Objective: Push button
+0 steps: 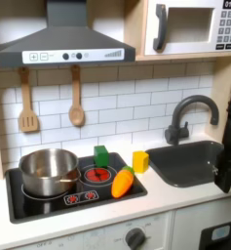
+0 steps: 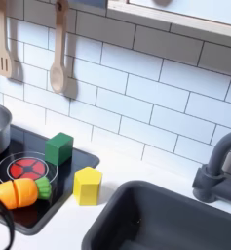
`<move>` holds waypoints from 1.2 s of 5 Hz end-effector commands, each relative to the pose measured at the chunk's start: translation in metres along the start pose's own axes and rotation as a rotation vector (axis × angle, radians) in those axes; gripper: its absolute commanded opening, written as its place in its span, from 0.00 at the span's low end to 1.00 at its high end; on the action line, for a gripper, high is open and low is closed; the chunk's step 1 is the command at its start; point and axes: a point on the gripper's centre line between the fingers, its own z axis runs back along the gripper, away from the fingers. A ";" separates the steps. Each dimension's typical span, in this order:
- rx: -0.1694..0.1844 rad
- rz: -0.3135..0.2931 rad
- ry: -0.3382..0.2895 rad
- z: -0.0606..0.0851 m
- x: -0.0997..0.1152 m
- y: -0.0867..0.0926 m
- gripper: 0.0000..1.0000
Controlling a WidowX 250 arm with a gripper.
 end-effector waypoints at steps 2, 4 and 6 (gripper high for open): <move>-0.003 0.003 -0.007 -0.001 0.014 0.008 1.00; 0.033 0.051 -0.008 -0.011 0.036 0.031 0.72; 0.048 0.139 -0.069 -0.007 0.057 0.060 0.00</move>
